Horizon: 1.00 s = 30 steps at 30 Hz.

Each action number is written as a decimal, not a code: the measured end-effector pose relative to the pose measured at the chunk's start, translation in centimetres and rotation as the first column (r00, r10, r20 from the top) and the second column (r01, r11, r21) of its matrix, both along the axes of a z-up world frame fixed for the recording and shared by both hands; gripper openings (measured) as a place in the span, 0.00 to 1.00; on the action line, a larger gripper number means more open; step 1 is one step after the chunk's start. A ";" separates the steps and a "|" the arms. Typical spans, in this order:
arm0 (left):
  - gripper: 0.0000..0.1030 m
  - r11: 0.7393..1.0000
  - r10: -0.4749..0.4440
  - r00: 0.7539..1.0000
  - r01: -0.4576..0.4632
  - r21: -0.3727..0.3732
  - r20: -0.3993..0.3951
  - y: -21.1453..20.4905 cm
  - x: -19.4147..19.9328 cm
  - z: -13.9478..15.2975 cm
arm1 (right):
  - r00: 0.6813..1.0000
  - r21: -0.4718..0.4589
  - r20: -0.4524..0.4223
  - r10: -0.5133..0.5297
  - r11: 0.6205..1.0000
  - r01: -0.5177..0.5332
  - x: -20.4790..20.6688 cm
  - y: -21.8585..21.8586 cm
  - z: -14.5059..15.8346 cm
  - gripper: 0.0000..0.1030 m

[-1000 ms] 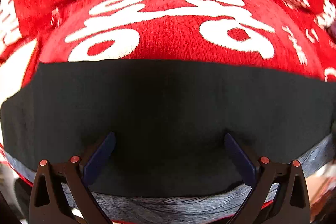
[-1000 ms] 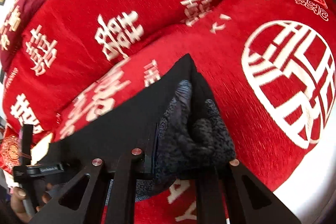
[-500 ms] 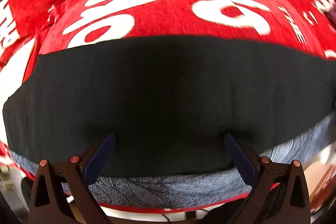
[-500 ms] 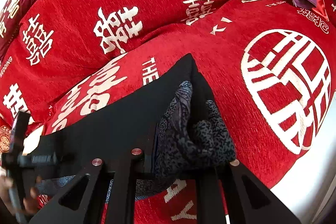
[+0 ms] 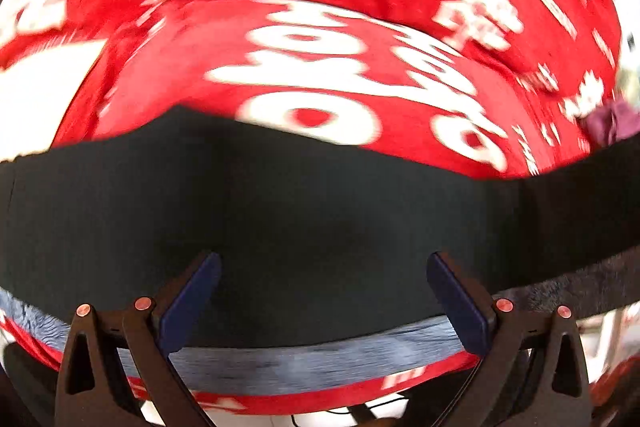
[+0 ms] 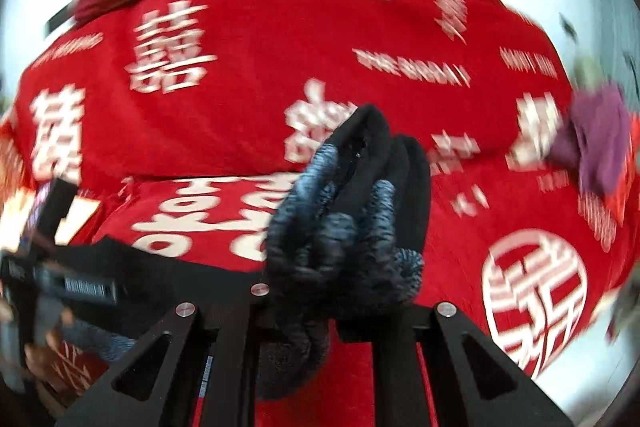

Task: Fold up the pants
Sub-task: 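Fold the held trouser end over toward the left gripper with the right gripper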

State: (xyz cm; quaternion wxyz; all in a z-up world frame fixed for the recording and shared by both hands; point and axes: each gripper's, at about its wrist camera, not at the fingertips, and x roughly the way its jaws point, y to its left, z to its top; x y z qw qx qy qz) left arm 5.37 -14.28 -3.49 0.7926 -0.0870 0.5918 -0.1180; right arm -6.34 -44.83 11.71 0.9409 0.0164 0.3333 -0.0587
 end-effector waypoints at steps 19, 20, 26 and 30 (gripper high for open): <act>1.00 0.959 0.251 0.966 -0.257 -0.123 -0.060 18.2 -1.8 -4.7 | 0.836 -0.559 -0.350 0.423 0.622 -0.549 2.0 32.8 -15.6 0.17; 1.00 0.959 0.245 0.968 -0.251 -0.132 -0.059 18.1 -1.6 -4.7 | 0.833 -0.561 -0.357 0.423 0.616 -0.553 1.9 32.8 -15.8 0.19; 1.00 0.967 0.197 0.980 -0.199 -0.160 -0.029 16.2 -1.1 -2.9 | 0.848 -0.577 -0.309 0.430 0.624 -0.527 0.3 31.9 -12.9 0.83; 1.00 0.977 0.147 0.989 -0.141 -0.159 0.022 14.0 -1.2 -0.4 | 0.851 -0.407 -0.278 0.445 0.748 -0.525 -1.2 28.6 -9.1 0.83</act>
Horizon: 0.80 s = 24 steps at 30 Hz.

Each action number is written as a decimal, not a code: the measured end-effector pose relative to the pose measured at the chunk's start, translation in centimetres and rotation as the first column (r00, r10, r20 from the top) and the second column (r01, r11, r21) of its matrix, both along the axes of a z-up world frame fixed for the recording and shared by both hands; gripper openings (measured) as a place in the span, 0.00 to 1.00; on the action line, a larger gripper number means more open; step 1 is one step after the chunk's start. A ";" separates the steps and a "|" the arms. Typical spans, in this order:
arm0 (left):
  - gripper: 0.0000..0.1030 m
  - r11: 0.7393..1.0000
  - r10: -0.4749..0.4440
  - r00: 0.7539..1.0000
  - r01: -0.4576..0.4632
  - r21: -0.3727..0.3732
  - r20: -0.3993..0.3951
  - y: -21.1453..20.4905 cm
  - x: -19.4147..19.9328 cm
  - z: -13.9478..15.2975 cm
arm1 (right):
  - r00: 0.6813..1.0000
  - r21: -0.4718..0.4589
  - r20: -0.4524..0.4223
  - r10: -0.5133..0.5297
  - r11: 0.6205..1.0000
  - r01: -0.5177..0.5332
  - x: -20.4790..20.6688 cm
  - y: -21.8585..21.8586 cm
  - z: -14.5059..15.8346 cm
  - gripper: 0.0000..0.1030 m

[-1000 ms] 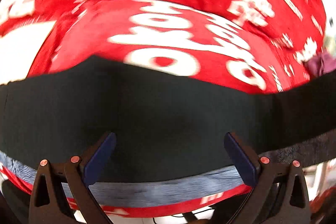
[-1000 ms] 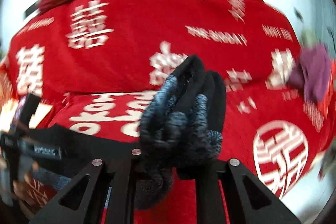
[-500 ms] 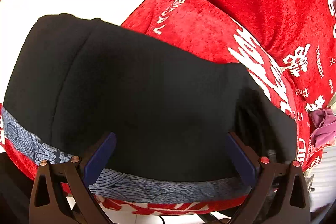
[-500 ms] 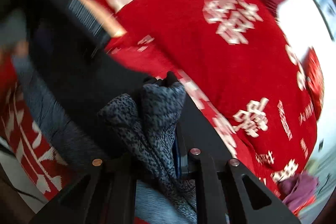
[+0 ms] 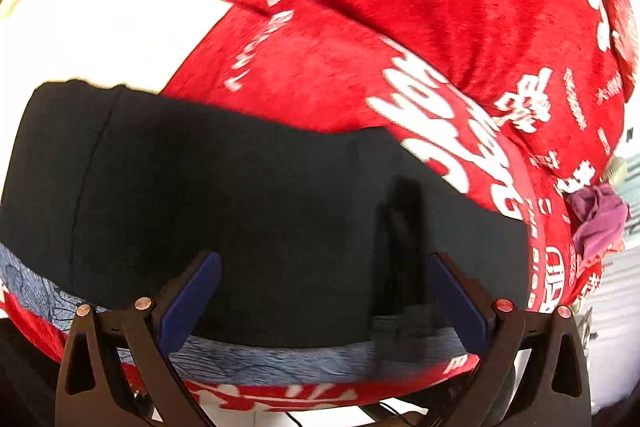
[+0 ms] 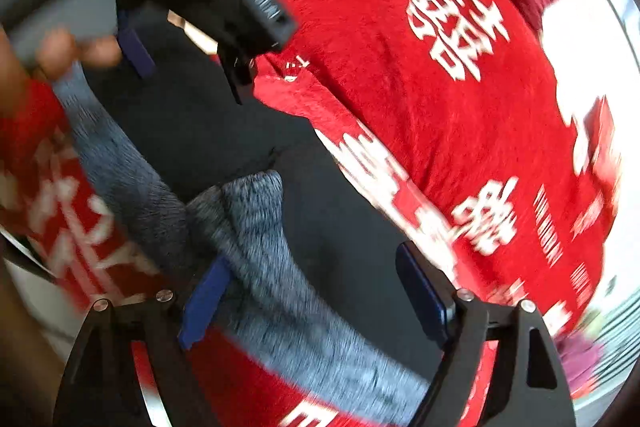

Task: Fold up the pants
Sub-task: 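Fold the held trouser end over toward the left gripper with the right gripper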

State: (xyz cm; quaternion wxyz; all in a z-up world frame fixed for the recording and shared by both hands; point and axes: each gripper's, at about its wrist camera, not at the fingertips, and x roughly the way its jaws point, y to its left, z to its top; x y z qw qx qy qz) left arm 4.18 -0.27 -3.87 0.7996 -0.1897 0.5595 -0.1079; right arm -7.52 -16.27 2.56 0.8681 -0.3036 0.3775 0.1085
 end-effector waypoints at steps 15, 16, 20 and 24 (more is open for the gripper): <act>1.00 0.937 -0.343 0.939 0.345 0.061 -0.039 -14.5 -2.8 -0.9 | 0.815 0.716 -0.547 -0.191 0.398 0.574 1.3 -23.1 -4.3 0.85; 1.00 0.934 -0.343 0.938 0.346 0.091 -0.044 -14.7 -2.9 -1.7 | 0.804 0.722 -0.559 -0.202 0.359 0.592 1.2 -24.0 -5.0 0.85; 1.00 0.930 -0.337 0.941 0.339 0.143 -0.039 -14.3 -3.1 -3.1 | 0.805 0.729 -0.556 -0.207 0.343 0.592 0.4 -24.3 -5.1 0.85; 1.00 0.927 -0.333 0.942 0.335 0.167 -0.041 -14.3 -3.6 -2.6 | 0.802 0.694 -0.554 -0.223 0.409 0.593 0.7 -23.6 -4.6 0.85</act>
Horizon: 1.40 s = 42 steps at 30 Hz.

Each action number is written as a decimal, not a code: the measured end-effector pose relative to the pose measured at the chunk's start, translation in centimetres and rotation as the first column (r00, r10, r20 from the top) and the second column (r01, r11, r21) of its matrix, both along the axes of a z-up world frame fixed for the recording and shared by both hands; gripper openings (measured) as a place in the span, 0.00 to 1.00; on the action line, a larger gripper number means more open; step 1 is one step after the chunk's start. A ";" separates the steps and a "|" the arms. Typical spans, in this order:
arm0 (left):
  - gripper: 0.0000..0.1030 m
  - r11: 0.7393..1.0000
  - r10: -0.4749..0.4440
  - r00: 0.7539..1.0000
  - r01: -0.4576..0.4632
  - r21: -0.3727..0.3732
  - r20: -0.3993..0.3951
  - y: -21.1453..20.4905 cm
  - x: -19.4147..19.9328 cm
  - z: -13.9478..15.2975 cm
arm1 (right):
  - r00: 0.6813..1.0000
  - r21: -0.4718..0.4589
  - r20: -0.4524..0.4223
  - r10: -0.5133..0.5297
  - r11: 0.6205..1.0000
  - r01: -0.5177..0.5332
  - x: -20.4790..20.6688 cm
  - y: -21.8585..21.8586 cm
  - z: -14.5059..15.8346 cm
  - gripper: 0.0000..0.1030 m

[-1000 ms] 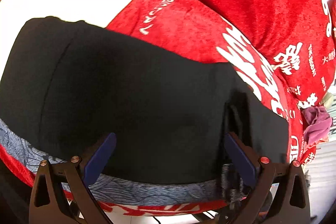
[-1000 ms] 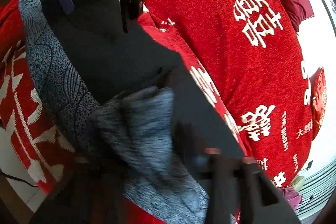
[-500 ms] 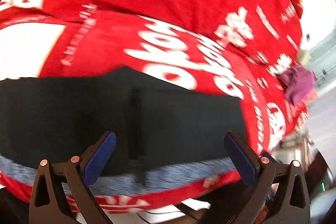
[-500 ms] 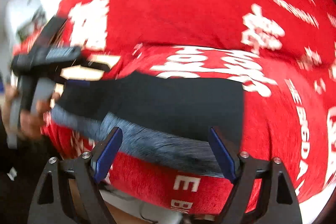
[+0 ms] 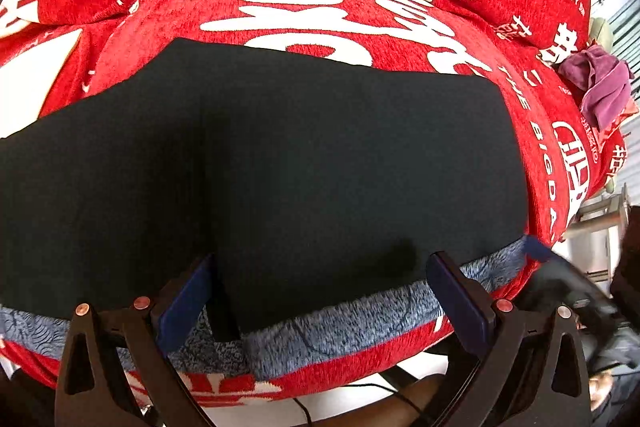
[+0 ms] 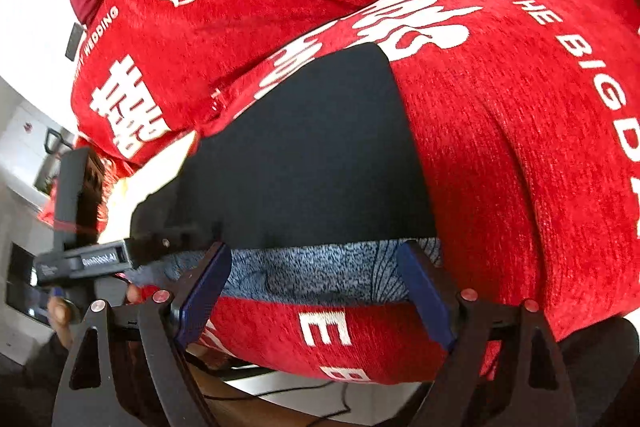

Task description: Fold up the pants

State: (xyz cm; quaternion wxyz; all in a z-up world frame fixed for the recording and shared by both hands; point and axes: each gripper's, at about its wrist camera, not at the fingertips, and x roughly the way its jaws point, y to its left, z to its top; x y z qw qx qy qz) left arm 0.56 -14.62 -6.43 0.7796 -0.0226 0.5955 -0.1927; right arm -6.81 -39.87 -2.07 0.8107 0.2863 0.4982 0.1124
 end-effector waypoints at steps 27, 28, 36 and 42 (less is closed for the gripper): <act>1.00 0.989 0.079 0.996 -0.072 0.132 -0.048 -0.3 0.3 -2.2 | 0.998 -0.065 -0.037 0.042 0.997 -0.044 4.5 -0.3 -0.6 1.00; 1.00 0.989 0.077 0.996 -0.070 0.131 -0.052 -0.3 0.4 -2.1 | 0.996 -0.032 -0.081 0.041 0.999 -0.043 3.4 -0.4 -1.5 1.00; 1.00 0.979 0.163 0.986 -0.157 0.133 -0.041 2.1 0.6 -1.2 | 0.992 -0.020 0.129 -0.005 1.000 0.007 3.9 -0.8 4.5 1.00; 1.00 0.968 0.226 0.974 -0.223 0.112 -0.007 5.9 0.2 -0.1 | 0.996 0.075 -0.030 0.078 0.994 -0.076 7.4 3.1 1.1 1.00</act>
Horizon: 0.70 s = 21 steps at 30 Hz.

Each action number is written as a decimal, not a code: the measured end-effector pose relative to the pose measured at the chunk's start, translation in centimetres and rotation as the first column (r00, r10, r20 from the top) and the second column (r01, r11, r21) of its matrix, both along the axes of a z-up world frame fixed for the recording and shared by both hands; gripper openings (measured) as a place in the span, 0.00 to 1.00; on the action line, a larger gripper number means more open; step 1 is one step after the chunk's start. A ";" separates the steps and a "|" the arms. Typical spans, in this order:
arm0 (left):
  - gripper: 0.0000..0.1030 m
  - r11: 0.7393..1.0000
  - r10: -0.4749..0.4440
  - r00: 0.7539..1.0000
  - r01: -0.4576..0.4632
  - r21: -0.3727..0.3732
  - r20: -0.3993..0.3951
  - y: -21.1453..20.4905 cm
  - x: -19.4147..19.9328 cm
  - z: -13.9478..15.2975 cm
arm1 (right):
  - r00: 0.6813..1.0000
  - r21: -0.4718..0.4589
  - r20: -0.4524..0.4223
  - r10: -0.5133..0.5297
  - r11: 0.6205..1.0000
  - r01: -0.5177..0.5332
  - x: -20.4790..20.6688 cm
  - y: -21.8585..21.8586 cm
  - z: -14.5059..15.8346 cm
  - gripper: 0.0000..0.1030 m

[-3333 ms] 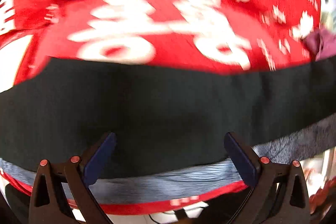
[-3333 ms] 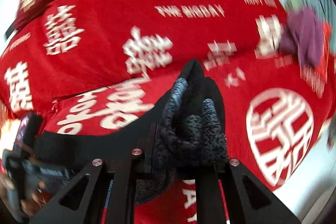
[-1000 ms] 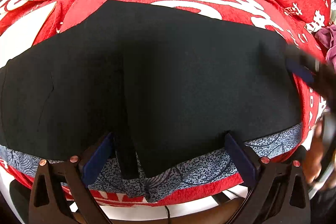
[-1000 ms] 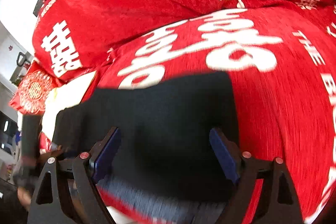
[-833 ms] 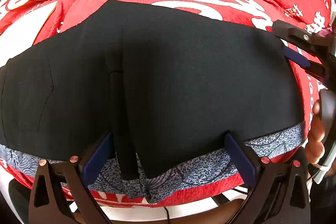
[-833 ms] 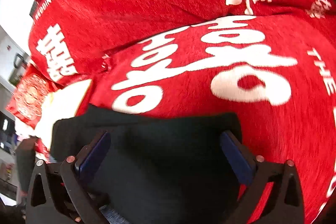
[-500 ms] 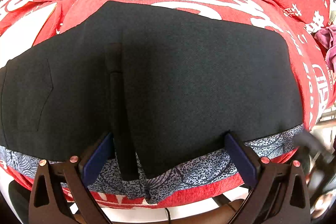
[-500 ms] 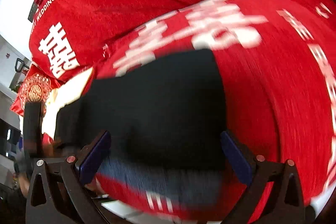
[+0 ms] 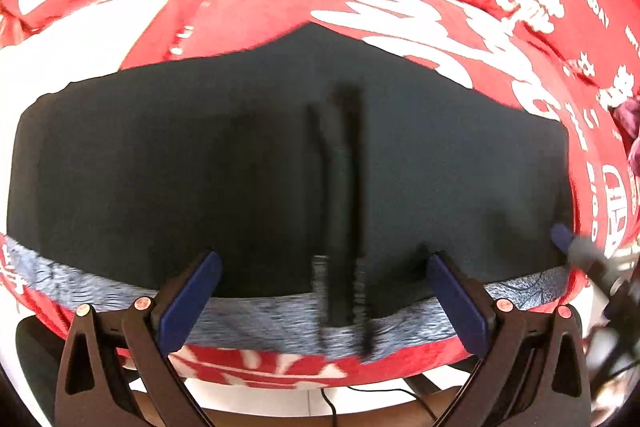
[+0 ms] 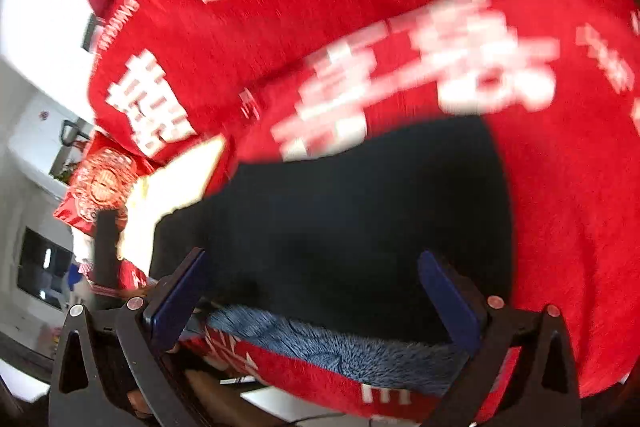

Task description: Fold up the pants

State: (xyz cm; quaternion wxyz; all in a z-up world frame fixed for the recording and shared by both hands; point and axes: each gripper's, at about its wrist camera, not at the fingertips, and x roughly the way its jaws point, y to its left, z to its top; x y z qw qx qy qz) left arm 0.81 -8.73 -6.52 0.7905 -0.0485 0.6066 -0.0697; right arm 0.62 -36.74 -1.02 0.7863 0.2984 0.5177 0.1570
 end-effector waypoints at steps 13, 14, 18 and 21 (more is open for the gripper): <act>1.00 0.989 0.146 0.989 -0.145 -0.028 0.004 6.9 0.6 -0.6 | 0.963 -0.396 0.082 0.255 0.895 -0.204 0.2 10.3 3.1 1.00; 1.00 0.987 0.160 0.987 -0.159 -0.025 0.010 7.7 0.5 -0.6 | 0.957 -0.474 0.068 0.284 0.853 -0.219 1.1 11.7 3.2 1.00; 1.00 0.976 0.214 0.977 -0.213 -0.049 0.008 11.0 -0.1 -0.6 | 0.928 -0.640 -0.045 0.369 0.703 -0.310 4.3 14.9 1.0 1.00; 1.00 0.965 0.259 0.966 -0.259 -0.046 0.011 13.1 -1.3 -1.4 | 0.938 -0.598 -0.041 0.345 0.743 -0.299 5.7 14.8 2.9 1.00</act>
